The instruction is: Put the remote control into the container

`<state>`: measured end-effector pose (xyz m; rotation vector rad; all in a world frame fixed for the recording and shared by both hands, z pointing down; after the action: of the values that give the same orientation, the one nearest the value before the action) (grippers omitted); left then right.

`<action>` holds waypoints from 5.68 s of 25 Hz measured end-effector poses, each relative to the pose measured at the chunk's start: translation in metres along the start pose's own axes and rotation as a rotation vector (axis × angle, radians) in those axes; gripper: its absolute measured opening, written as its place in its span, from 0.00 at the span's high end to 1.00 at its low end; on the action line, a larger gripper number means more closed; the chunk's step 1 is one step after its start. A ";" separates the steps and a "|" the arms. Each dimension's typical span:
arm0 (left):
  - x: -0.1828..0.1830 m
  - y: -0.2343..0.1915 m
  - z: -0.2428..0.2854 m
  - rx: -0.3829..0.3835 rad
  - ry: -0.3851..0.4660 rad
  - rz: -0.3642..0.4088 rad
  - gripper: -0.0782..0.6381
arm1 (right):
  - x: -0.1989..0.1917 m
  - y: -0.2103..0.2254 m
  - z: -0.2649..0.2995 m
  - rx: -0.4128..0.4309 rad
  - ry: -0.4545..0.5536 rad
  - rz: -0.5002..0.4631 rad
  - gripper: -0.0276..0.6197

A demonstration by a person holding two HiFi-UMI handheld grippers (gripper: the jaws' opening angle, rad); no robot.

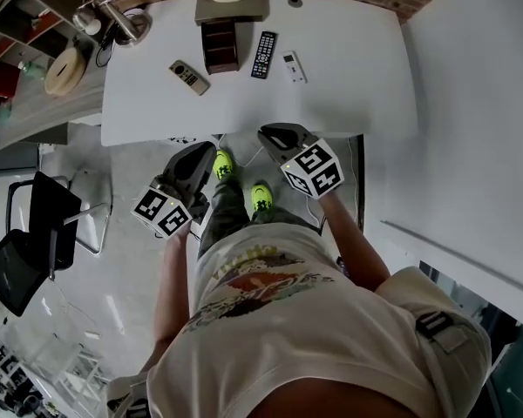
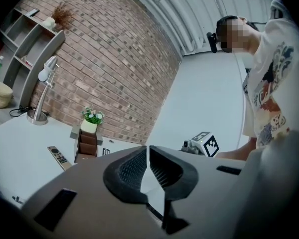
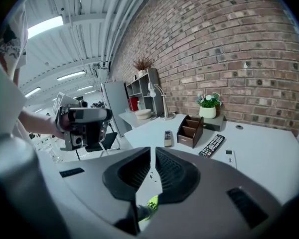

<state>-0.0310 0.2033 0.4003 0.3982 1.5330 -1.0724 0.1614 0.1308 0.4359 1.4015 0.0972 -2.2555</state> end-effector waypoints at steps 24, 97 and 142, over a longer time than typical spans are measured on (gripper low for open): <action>0.066 -0.141 0.095 -0.171 -0.096 0.012 0.88 | 0.076 0.070 0.092 -0.188 -0.037 0.081 0.86; 0.023 -0.152 0.154 0.219 -0.188 -0.067 0.88 | -0.099 0.282 0.111 -0.300 -0.449 0.269 0.59; 0.059 -0.261 0.087 0.016 -0.046 -0.115 0.88 | 0.035 0.150 0.196 -0.144 -0.573 0.412 0.59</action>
<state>-0.1913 -0.0208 0.4592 0.2972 1.5221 -1.1758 0.0516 -0.0739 0.5266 0.5933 -0.1965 -2.1485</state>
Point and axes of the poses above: the fingertips, and each gripper's own axes: z forward along the fingers, y to its right, x out of its top, the point moved 7 cm from there along -z, backward along the fingers, and after that the axes turned 4 degrees about x, right-handed, at the moved point
